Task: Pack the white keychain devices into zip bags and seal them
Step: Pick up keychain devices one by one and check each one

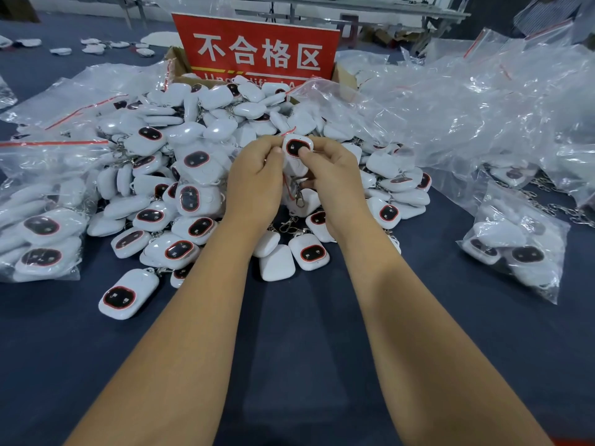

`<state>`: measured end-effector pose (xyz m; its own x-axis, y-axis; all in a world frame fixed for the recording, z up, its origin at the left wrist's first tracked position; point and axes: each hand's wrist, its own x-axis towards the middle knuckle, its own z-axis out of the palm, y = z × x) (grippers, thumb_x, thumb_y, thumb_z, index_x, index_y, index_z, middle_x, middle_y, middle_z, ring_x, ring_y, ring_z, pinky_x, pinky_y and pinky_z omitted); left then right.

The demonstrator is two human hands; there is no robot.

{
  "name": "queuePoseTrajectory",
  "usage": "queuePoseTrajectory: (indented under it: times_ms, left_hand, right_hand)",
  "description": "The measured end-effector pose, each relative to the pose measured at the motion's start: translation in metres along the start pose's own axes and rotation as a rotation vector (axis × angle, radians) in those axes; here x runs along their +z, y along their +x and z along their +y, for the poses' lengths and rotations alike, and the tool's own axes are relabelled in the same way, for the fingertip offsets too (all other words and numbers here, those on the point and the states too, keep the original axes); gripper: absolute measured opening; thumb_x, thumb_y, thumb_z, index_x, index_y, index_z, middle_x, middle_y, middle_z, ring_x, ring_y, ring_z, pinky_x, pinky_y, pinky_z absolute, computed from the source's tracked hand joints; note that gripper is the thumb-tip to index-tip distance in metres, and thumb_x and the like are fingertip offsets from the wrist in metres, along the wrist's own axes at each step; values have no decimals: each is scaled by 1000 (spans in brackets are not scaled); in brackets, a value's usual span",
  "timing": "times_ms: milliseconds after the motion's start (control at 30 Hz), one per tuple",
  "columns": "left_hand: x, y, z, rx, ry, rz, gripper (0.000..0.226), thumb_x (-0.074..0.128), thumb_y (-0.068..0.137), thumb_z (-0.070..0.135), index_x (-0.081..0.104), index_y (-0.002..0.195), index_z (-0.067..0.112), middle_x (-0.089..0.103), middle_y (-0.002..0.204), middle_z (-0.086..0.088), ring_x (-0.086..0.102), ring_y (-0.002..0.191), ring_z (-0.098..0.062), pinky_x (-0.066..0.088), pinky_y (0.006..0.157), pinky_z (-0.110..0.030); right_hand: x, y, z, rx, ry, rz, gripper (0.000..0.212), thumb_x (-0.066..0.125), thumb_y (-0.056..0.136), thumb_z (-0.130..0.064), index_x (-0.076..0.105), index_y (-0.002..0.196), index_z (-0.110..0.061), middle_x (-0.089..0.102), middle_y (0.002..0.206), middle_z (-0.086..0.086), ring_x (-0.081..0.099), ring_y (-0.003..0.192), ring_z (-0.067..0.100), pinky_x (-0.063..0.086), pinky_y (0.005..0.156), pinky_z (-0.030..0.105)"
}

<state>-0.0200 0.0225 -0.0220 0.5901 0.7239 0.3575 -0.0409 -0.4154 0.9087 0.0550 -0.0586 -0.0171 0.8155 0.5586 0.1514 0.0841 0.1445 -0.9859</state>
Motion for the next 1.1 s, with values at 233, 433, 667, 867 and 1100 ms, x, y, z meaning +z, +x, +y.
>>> queuePoseTrajectory:
  times_ms: [233,433,667,867,1100]
  left_hand:
    - [2,2,-6,9,17,21,41,54,95,14,47,129,36,57,81,10,55,67,-2,48,64,-19]
    - [2,4,-5,2,45,47,23,52,96,15,65,113,25,61,79,17,56,69,5,47,71,-21]
    - [-1,2,5,10,-58,186,20,54,96,16,68,101,28,69,98,5,63,89,-11,54,87,-33]
    - [-2,0,6,159,-35,251,21,56,95,24,71,110,25,64,100,13,59,95,3,49,90,-22]
    - [4,-7,9,434,151,247,20,57,92,12,70,107,14,45,80,17,48,73,6,35,71,-5]
  right_hand:
    - [2,2,-6,0,475,29,5,55,99,-1,56,99,-6,65,104,24,69,85,27,59,86,38]
    - [5,1,-2,-69,289,45,15,58,95,5,52,98,-9,65,101,15,68,88,21,57,92,40]
    - [9,-8,2,-197,-261,66,18,69,86,-11,59,90,-25,67,100,-1,61,92,12,51,81,27]
    - [10,-7,5,-241,-300,72,16,73,86,-20,63,92,-31,54,108,-9,56,95,5,42,76,10]
    - [14,-14,6,-295,-327,-147,38,51,88,-14,62,71,-46,64,66,-19,54,61,-7,41,58,9]
